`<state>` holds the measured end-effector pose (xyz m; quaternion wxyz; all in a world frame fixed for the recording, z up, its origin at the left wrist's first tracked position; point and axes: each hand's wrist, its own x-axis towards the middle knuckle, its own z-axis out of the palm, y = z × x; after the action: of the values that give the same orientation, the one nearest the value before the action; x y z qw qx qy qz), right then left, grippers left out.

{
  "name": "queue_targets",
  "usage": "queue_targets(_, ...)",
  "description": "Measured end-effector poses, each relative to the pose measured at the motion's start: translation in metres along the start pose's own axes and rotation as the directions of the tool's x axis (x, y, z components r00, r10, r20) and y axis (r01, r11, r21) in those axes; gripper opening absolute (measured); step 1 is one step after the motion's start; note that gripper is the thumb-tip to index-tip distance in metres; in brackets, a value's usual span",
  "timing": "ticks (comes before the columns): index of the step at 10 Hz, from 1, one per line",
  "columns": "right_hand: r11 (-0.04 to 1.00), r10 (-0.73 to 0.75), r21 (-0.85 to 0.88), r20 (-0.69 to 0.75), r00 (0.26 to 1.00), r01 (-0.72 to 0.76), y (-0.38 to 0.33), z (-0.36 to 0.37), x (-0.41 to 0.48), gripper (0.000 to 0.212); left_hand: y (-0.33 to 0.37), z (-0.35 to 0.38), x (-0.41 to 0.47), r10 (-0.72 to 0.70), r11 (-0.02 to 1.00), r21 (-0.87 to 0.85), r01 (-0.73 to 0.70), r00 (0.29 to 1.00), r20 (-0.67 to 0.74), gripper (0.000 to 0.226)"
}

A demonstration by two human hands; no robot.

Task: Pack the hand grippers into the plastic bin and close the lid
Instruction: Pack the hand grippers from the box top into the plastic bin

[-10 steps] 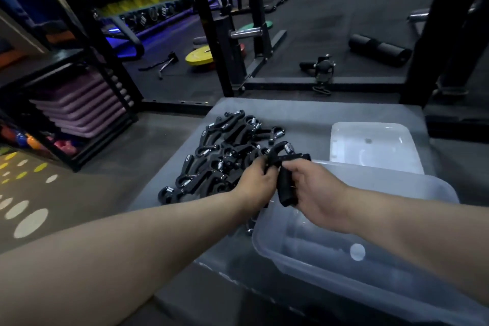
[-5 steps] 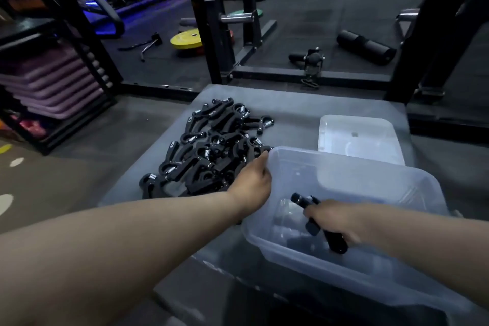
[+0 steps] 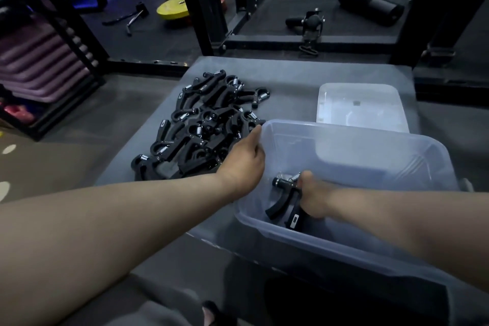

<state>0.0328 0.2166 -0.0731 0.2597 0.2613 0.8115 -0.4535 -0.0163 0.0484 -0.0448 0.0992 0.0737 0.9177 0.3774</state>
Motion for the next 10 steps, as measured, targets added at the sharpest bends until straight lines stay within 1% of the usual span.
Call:
queue_targets(1,0.993,0.068,-0.096,-0.017,0.998,-0.070,0.010,-0.008,0.009,0.029,-0.001,0.001,0.002,-0.004,1.000,0.001,0.004,1.000,-0.005,0.053)
queue_targets(2,0.959,0.138,-0.270,0.199,0.970,-0.082,0.023,0.001,0.013,0.027,0.001,0.002,0.001,-0.002,1.000,0.008,0.002,1.000,-0.009,0.054)
queue_targets(3,0.902,0.017,-0.425,0.212,0.977,0.077,0.031,0.012,0.025,0.054,0.002,0.001,0.000,0.000,1.000,0.009,0.000,1.000,-0.005,0.054)
queue_targets(4,0.752,-0.106,-0.610,0.263,0.959,0.250,0.017,0.013,0.018,0.020,0.003,0.000,-0.001,-0.029,0.999,0.019,0.029,1.000,0.001,0.055)
queue_targets(5,0.703,-0.119,-0.660,0.257,0.959,0.264,0.010,0.012,0.013,0.016,0.004,0.000,-0.002,-0.039,0.999,0.002,0.039,0.999,0.016,0.057)
queue_targets(6,0.626,-0.201,-0.723,0.211,0.957,0.291,-0.014,0.006,0.000,0.022,0.003,0.000,0.001,-0.021,0.999,-0.030,0.021,1.000,0.008,0.063)
queue_targets(7,0.798,-0.427,-0.482,-0.031,0.904,0.360,-0.033,0.013,0.007,0.020,0.007,-0.003,0.000,-0.031,0.999,-0.037,0.031,0.999,0.015,0.054)
queue_targets(8,0.822,-0.555,-0.303,-0.236,0.798,0.482,-0.061,0.028,0.000,0.031,0.013,-0.015,-0.009,-0.126,0.987,-0.097,0.127,0.992,0.018,0.039)
queue_targets(9,0.686,-0.721,-0.403,-0.265,0.640,0.606,-0.081,0.038,-0.023,0.048,0.001,-0.035,-0.016,-0.213,0.976,-0.026,0.215,0.974,0.074,0.038)
queue_targets(10,0.592,-0.741,-0.537,-0.071,0.667,0.601,-0.089,0.050,-0.026,0.061,-0.023,-0.059,-0.017,-0.280,0.940,0.235,0.246,0.952,0.125,0.022)
